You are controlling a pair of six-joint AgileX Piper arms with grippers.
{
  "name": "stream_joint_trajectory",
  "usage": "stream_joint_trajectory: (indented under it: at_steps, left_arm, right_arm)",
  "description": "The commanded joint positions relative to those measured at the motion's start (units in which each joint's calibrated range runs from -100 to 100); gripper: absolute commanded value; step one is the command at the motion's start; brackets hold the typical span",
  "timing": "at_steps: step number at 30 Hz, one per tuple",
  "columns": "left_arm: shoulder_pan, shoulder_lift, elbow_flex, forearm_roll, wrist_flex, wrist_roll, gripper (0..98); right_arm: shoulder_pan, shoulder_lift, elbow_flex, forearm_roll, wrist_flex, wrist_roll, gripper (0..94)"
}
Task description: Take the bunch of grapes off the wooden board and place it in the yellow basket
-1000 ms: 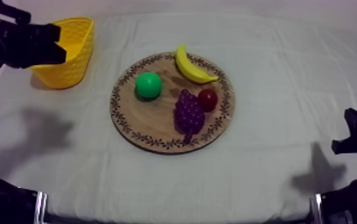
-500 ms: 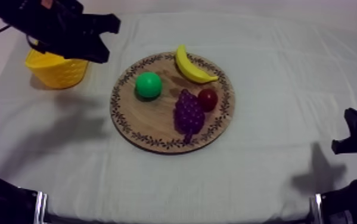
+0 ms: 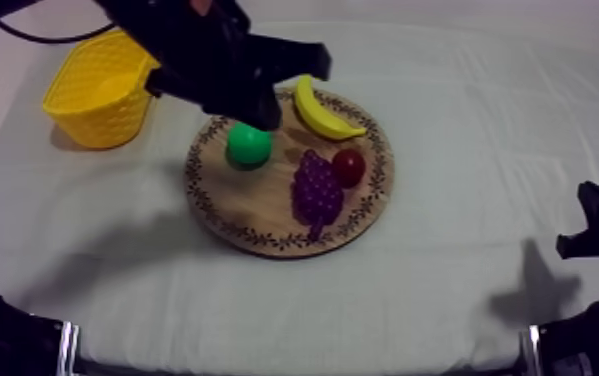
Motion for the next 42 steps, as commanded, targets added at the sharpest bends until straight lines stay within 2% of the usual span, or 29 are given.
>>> stream_joint_trajectory:
  at_steps: [1, 5, 7, 18, 25, 30, 34, 42]
  left_arm:
    - [0.9, 2.6, -3.1, -0.11, 0.5, 0.2, 0.1]
    - [1.9, 5.8, -6.6, -0.26, 1.1, 0.5, 1.0]
    - [2.2, 6.9, -7.5, -0.24, 1.2, 0.7, 5.1]
    - [1.8, 10.4, -9.0, -0.19, 1.3, 1.4, 40.1]
    - [1.1, 12.1, -8.8, -0.35, 1.1, 1.7, 67.5]
    - [1.0, 13.2, -8.7, -0.23, 1.0, 1.9, 82.6]
    - [0.9, 14.4, -8.9, -0.12, 0.8, 2.1, 87.4]
    - [0.7, 18.7, -8.1, 0.51, -0.8, 2.2, 87.2]
  right_arm:
    - [0.0, 0.0, 0.0, 0.0, 0.0, 0.0, 0.3]
    - [0.0, 0.0, 0.0, 0.0, 0.0, 0.0, 0.3]
    - [0.0, 0.0, 0.0, 0.0, 0.0, 0.0, 0.3]
    - [0.0, 0.0, 0.0, 0.0, 0.0, 0.0, 0.3]
    - [0.0, 0.0, 0.0, 0.0, 0.0, 0.0, 0.3]
    - [0.0, 0.0, 0.0, 0.0, 0.0, 0.0, 0.3]
    - [0.0, 0.0, 0.0, 0.0, 0.0, 0.0, 0.3]
    - [0.0, 0.0, 0.0, 0.0, 0.0, 0.0, 0.3]
